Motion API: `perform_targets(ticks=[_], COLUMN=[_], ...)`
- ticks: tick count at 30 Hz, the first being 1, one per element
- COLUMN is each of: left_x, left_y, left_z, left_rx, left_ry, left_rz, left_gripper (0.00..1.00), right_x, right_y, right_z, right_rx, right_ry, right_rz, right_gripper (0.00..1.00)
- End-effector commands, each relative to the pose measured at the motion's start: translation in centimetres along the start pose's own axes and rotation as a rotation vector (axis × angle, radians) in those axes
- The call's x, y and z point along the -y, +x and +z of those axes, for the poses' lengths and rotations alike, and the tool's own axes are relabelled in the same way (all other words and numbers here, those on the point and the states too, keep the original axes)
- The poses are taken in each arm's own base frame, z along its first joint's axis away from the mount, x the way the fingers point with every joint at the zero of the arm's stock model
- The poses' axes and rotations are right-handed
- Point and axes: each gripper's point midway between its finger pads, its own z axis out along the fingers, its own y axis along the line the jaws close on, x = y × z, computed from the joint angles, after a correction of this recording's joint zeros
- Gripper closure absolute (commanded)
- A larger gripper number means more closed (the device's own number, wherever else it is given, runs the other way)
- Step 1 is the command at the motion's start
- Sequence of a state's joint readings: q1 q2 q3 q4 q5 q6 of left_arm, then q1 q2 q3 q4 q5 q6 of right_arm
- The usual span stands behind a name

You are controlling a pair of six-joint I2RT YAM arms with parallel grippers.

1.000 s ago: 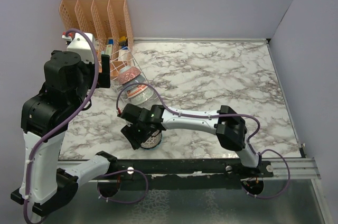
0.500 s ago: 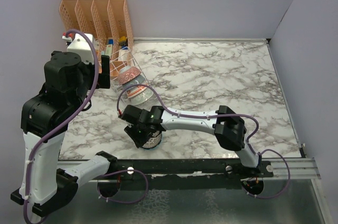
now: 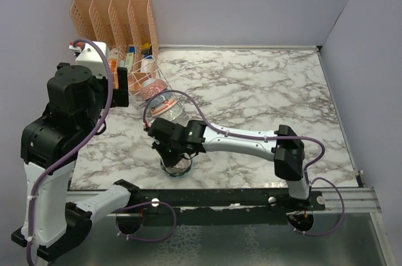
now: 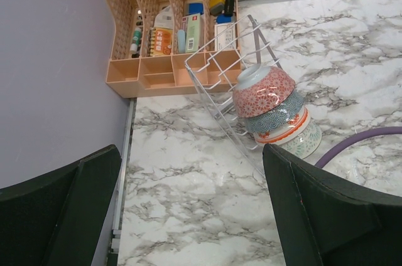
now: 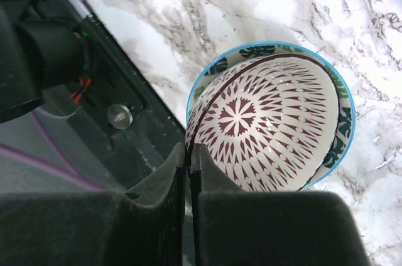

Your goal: Load the bowls into the dish rack

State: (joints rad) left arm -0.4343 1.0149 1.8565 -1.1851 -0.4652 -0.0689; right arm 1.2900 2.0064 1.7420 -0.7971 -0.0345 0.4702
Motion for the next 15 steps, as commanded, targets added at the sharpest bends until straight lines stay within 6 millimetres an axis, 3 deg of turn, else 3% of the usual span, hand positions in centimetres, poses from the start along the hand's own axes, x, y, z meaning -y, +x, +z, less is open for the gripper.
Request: perform_targets(ticks=[1,9,11,15], left_x=[-0.6,-0.9,-1.0,-1.4], left_y=[-0.3,-1.2,-2.0,-3.8], left_z=[-0.4,-0.9,-1.3,-1.9], left_rx=[0.024,0.050,0.070,0.117], left_ry=[-0.023,-0.023,-0.023,-0.023], left_rz=[-0.007,-0.011,-0.021,-0.042], left_gripper=[0.01,0.01,0.01,0.01], right_x=[-0.7,-2.0,-1.6,-0.2], right_y=[-2.0,-6.9,-9.1,-15.3], right_z=[-3.7,-8.7,-10.7,-15.6], right_rx=[0.090,0.283,0.349,0.543], right_ry=[-0.015,-0.136,-0.195,-0.380], right_rz=[0.045,0.161,0.216,0.325], right_gripper=[0.99,0.99,0.99,0.99])
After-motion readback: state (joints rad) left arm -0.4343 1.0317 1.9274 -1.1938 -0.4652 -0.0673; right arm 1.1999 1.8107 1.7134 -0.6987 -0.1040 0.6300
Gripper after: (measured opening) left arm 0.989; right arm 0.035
